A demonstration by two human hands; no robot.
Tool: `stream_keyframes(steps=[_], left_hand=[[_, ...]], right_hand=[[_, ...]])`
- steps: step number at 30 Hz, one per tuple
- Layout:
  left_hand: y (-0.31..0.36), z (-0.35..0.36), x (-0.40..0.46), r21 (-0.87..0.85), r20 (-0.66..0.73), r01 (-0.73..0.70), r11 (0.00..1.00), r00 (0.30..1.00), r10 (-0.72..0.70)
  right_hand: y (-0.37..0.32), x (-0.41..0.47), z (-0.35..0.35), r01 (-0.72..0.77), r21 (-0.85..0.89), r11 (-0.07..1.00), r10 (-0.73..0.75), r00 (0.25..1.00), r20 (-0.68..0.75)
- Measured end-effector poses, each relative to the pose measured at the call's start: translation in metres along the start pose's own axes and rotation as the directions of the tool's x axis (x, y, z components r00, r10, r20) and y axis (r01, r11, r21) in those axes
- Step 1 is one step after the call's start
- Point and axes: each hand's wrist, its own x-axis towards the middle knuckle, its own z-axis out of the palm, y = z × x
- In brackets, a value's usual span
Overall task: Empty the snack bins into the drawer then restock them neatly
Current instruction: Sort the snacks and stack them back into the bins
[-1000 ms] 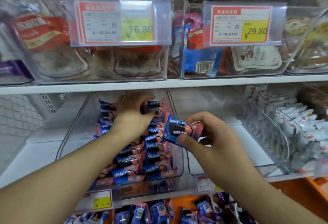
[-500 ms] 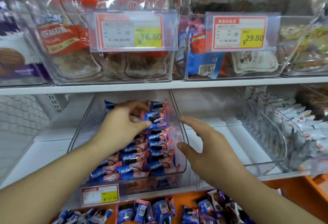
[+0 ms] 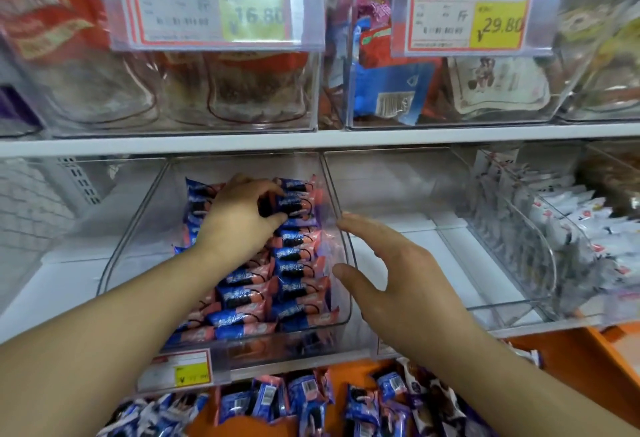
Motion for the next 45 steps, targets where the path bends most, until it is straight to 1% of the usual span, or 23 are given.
stream_keyframes(steps=[4,7,10,12,14,15,16,17,18,19,21,22,24,26,28,29,31,33,36,38,40,43,45], left_hand=[[0.004,-0.002,-0.005,0.039,0.047,0.003,0.999,0.999,-0.005],[0.012,-0.019,-0.015,-0.002,0.027,0.015,1.000,1.000,-0.015],[0.028,-0.041,-0.048,-0.067,0.011,0.027,0.997,1.000,-0.026],[0.042,-0.068,-0.082,-0.148,-0.008,-0.013,0.989,1.000,0.012],[0.051,-0.088,-0.126,-0.248,0.050,-0.069,0.966,0.995,0.084],[0.050,-0.076,-0.158,-0.282,0.096,-0.068,0.957,0.991,0.099],[0.045,-0.065,-0.185,-0.294,0.168,-0.048,0.954,0.981,0.101],[0.038,-0.047,-0.213,-0.263,0.268,-0.002,0.965,0.961,0.075],[0.027,-0.025,-0.239,-0.202,0.375,0.041,0.978,0.926,0.038],[0.015,-0.005,-0.258,-0.157,0.423,0.063,0.986,0.906,0.009],[-0.009,0.013,-0.272,-0.106,0.503,0.078,0.991,0.864,-0.015],[-0.018,0.017,-0.273,-0.094,0.544,0.097,0.991,0.839,-0.030],[-0.040,0.027,-0.272,-0.045,0.564,0.146,0.988,0.821,-0.095],[-0.054,0.058,-0.270,0.000,0.557,0.217,0.976,0.811,-0.180],[-0.066,0.093,-0.272,0.003,0.583,0.271,0.963,0.782,-0.222],[-0.072,0.110,-0.271,-0.023,0.562,0.313,0.949,0.789,-0.247],[-0.086,0.140,-0.269,-0.071,0.510,0.325,0.943,0.824,-0.245],[-0.101,0.168,-0.272,-0.038,0.492,0.322,0.946,0.830,-0.263],[-0.119,0.193,-0.272,0.047,0.479,0.330,0.943,0.821,-0.311],[-0.122,0.197,-0.269,0.095,0.473,0.325,0.941,0.817,-0.330],[-0.119,0.194,-0.266,0.131,0.483,0.309,0.942,0.810,-0.333],[-0.107,0.177,-0.265,0.081,0.515,0.330,0.941,0.794,-0.323],[-0.097,0.156,-0.269,0.049,0.555,0.377,0.925,0.760,-0.338]], right_hand=[[-0.001,0.001,0.000,0.000,0.005,1.000,0.000,1.000,0.007],[-0.003,0.002,-0.002,0.032,-0.036,0.999,-0.032,0.999,0.000],[-0.009,-0.005,-0.009,0.129,-0.068,0.989,-0.132,0.990,-0.044],[-0.015,-0.019,-0.009,0.237,-0.057,0.970,-0.240,0.970,-0.049],[-0.023,-0.044,-0.004,0.307,-0.005,0.952,-0.307,0.952,0.003],[-0.025,-0.058,0.001,0.338,0.012,0.941,-0.338,0.940,0.046],[-0.025,-0.071,0.007,0.378,0.010,0.926,-0.378,0.922,0.085],[-0.022,-0.081,0.014,0.413,-0.005,0.911,-0.410,0.904,0.123],[-0.017,-0.089,0.021,0.410,-0.010,0.912,-0.403,0.900,0.166],[-0.008,-0.096,0.030,0.360,-0.008,0.933,-0.350,0.911,0.216],[0.019,-0.103,0.055,0.230,-0.063,0.971,-0.194,0.917,0.348],[0.035,-0.105,0.069,0.188,-0.125,0.974,-0.120,0.899,0.421],[0.066,-0.105,0.097,0.117,-0.227,0.967,0.025,0.840,0.542],[0.090,-0.097,0.124,0.068,-0.278,0.958,0.115,0.797,0.593],[0.109,-0.082,0.155,0.065,-0.296,0.953,0.130,0.795,0.593],[0.118,-0.076,0.173,0.050,-0.276,0.960,0.125,0.804,0.582],[0.135,-0.068,0.207,-0.021,-0.221,0.975,0.141,0.828,0.543],[0.152,-0.066,0.241,-0.061,-0.200,0.978,0.157,0.844,0.513],[0.167,-0.068,0.272,-0.052,-0.249,0.967,0.166,0.871,0.462],[0.168,-0.071,0.279,-0.034,-0.313,0.949,0.169,0.894,0.414],[0.167,-0.073,0.279,0.000,-0.360,0.933,0.158,0.898,0.410],[0.169,-0.077,0.271,-0.010,-0.380,0.925,0.188,0.880,0.436],[0.170,-0.078,0.264,-0.006,-0.384,0.923,0.205,0.853,0.479]])
